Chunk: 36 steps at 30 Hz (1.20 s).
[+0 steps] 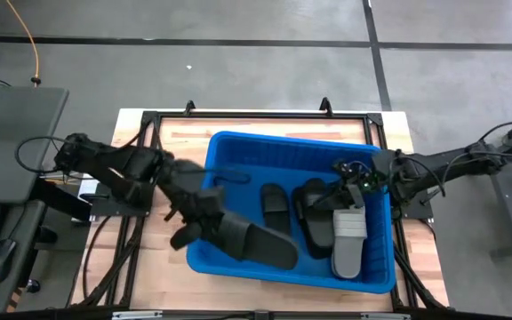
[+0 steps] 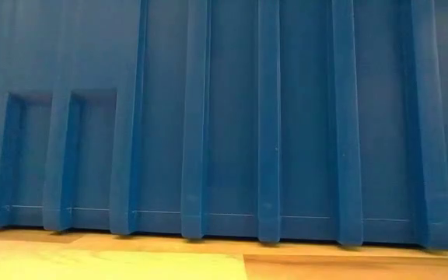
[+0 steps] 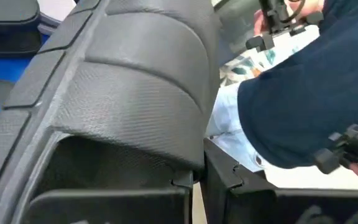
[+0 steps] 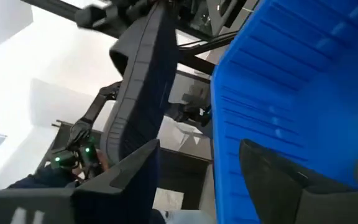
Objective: Pick and place slides into bin
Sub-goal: Put the black slide into the blue organizer bin
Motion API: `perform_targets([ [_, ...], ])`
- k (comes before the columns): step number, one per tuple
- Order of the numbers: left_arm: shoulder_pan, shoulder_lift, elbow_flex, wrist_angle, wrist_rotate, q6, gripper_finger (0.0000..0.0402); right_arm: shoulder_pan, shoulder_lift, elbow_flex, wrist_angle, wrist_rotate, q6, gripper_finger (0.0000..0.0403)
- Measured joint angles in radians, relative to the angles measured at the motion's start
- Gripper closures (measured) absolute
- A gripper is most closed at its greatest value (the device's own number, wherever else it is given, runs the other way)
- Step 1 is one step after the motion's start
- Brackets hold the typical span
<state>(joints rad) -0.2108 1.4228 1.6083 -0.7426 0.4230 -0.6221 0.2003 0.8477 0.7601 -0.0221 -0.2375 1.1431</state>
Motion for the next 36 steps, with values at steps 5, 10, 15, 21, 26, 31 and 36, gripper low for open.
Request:
perform_targets([
  [5,0.082,0.013,-0.001,-0.068,0.112,0.054,0.0401,0.035,0.11,0.105,-0.005,0.001,-0.066,0.0172],
  [10,0.129,0.038,-0.002,-0.096,0.19,0.1,0.0401,0.049,0.224,0.24,-0.083,0.001,-0.132,0.0143],
  [15,0.146,0.064,-0.002,-0.069,0.257,0.121,0.0401,0.045,0.351,0.371,-0.249,-0.011,-0.139,0.0127],
  [21,0.146,0.092,-0.003,-0.029,0.302,0.124,0.0401,0.04,0.469,0.469,-0.281,-0.033,-0.183,0.0125],
  [26,0.146,0.112,-0.001,-0.011,0.333,0.124,0.0401,0.037,0.557,0.534,-0.286,-0.075,-0.21,0.0125],
  [31,0.15,0.121,-0.003,-0.018,0.341,0.139,0.0401,0.045,0.626,0.601,-0.28,-0.144,-0.228,0.0125],
  [36,0.158,0.133,-0.002,-0.037,0.465,0.18,0.0401,0.043,0.656,0.639,-0.287,-0.208,-0.26,0.0125],
])
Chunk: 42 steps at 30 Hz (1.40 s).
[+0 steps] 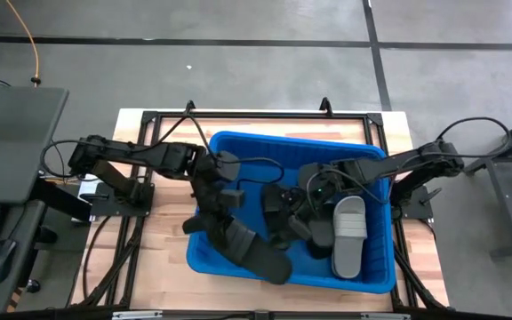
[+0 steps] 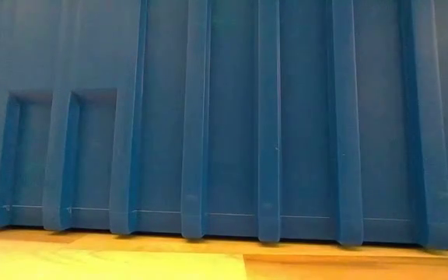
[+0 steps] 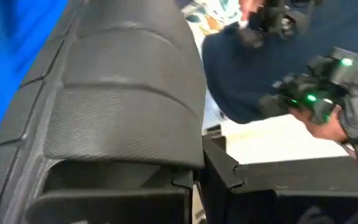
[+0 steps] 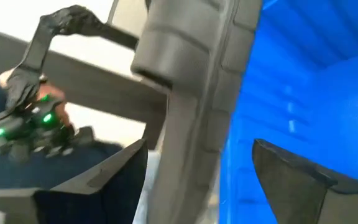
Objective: Pick and place slides into bin
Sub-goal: Put the black slide into the blue organizer bin
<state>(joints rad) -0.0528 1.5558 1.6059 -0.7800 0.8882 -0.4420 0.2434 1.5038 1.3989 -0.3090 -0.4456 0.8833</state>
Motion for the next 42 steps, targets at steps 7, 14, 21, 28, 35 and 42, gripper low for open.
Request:
perform_targets([
  [7,0.022,-0.002,0.001,-0.026,0.006,0.018,0.0401,0.011,0.002,0.002,-0.015,-0.02,0.003,0.0125],
  [14,0.047,-0.002,0.001,0.038,-0.005,0.008,0.0401,0.021,0.003,0.002,-0.054,0.099,0.01,0.0126],
  [21,0.047,-0.002,0.001,0.03,0.002,0.016,0.0401,0.021,0.003,0.002,-0.053,0.095,0.02,0.0184],
  [28,0.047,-0.002,0.001,0.031,-0.016,0.024,0.0401,0.02,0.003,0.002,-0.048,0.064,0.028,0.0371],
  [35,0.047,-0.002,0.001,0.008,-0.068,0.052,0.0365,0.02,0.0,0.002,-0.073,0.098,0.041,0.0393],
  [42,0.047,-0.009,0.001,-0.133,-0.191,0.132,0.0281,0.059,-0.025,0.001,-0.251,0.175,0.086,0.0398],
])
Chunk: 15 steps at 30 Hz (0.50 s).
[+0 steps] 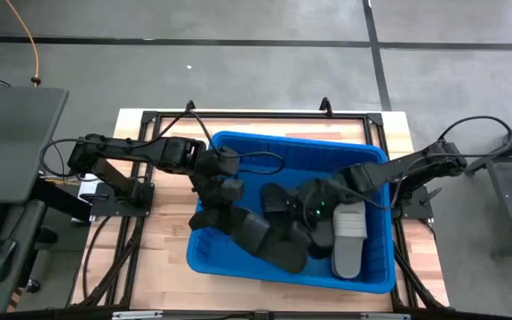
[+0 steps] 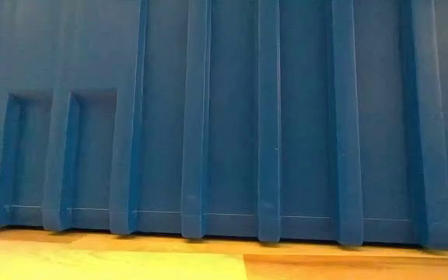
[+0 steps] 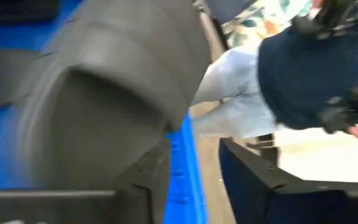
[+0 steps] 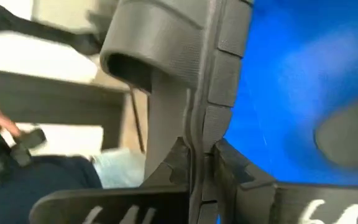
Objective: Pick and place slides into bin
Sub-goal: Put the black slide into the blue organizer bin
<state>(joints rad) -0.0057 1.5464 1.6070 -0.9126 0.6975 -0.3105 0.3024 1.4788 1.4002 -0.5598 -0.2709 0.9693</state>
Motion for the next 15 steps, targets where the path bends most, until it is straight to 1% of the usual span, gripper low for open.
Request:
perform_targets([
  [3,-0.001,-0.001,0.0,-0.042,-0.062,0.038,0.0243,0.031,-0.026,-0.001,-0.073,0.061,0.019,0.0398],
  [6,-0.001,-0.025,0.0,-0.056,-0.174,0.048,0.0214,0.051,-0.071,-0.001,-0.153,0.2,0.04,0.0398],
  [8,-0.001,-0.052,0.0,-0.054,-0.266,0.041,0.0203,0.057,-0.099,-0.001,-0.205,0.307,0.056,0.0398],
  [10,-0.001,-0.08,0.0,-0.039,-0.361,0.048,0.0198,0.058,-0.125,-0.001,-0.239,0.386,0.072,0.0398],
  [11,-0.001,-0.095,0.0,-0.031,-0.397,0.06,0.0197,0.058,-0.138,-0.001,-0.247,0.411,0.071,0.0398],
  [13,-0.001,-0.13,0.0,0.009,-0.421,0.103,0.0197,0.045,-0.163,-0.012,-0.221,0.428,0.077,0.0398],
  [15,-0.001,-0.17,0.0,0.047,-0.439,0.141,0.0203,0.03,-0.186,-0.051,-0.118,0.426,0.081,0.0399],
])
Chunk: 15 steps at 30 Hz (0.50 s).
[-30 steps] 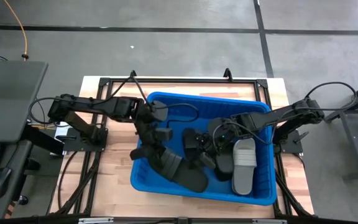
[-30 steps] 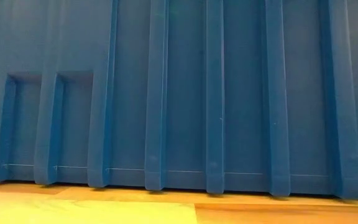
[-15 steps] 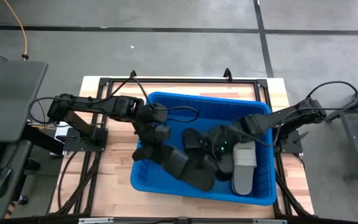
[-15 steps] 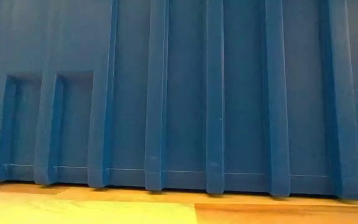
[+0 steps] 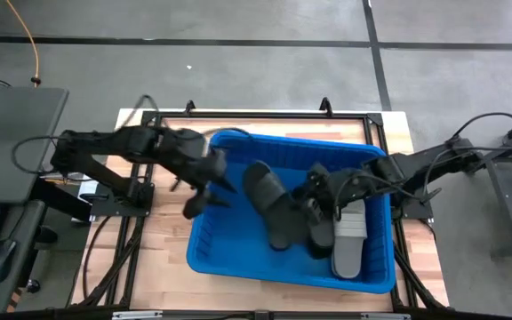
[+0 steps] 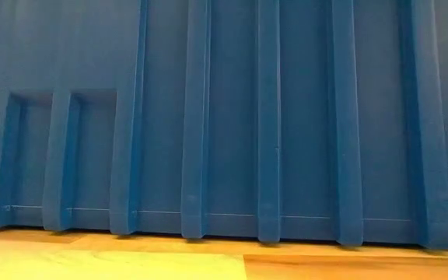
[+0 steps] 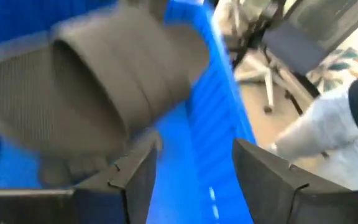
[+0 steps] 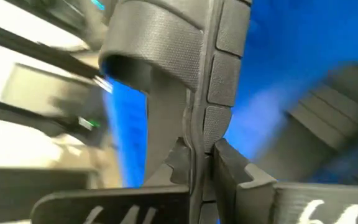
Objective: Pick and place slides into bin
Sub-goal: Put the black slide into the blue organizer bin
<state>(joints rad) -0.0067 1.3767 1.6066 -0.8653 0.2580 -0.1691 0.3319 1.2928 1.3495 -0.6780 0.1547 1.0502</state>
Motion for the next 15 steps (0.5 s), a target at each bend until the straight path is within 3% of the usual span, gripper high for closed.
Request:
perform_targets([
  [7,0.0,-0.161,0.0,0.005,-0.1,0.198,0.024,-0.098,-0.031,-0.277,0.642,0.01,0.084,0.0399],
  [12,0.001,-0.287,0.001,-0.086,-0.134,0.288,0.026,-0.143,-0.03,-0.406,0.655,0.088,0.313,0.0399],
  [15,0.0,-0.357,0.001,-0.198,-0.254,0.293,0.0267,-0.148,-0.03,-0.446,0.609,0.086,0.435,0.0399],
])
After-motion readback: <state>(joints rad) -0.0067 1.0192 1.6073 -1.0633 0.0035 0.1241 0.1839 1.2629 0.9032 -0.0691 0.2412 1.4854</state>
